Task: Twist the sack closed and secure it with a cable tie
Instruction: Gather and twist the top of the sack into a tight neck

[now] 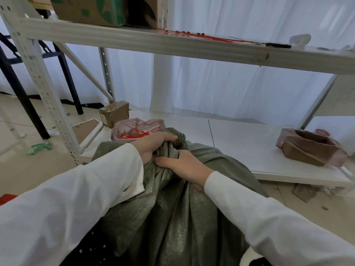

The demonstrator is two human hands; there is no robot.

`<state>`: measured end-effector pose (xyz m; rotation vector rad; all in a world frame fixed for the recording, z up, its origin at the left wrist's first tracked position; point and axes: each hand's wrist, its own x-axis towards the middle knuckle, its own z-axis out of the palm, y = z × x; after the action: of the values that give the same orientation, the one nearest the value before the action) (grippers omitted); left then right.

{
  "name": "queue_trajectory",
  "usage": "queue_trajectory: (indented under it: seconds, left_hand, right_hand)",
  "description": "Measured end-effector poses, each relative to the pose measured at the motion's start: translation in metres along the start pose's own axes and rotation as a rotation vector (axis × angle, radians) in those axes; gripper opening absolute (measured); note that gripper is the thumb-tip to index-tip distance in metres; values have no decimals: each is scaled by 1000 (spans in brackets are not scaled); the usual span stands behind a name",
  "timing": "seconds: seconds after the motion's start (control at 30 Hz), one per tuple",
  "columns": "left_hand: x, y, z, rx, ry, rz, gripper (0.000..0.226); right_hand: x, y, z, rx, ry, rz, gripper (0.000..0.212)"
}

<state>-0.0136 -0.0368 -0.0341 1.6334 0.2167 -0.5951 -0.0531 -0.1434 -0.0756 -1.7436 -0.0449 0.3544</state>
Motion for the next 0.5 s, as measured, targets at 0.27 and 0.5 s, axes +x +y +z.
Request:
queue_trajectory:
  seconds: [0.27,0.5]
  left_hand:
    - [0,3,-3,43,-133,-105,29]
    - [5,2,-11,62,-174,-44,34]
  right_hand:
    - [-2,-18,-2,113,-202,352,29]
    - [-2,-2,1,236,-221,203,24]
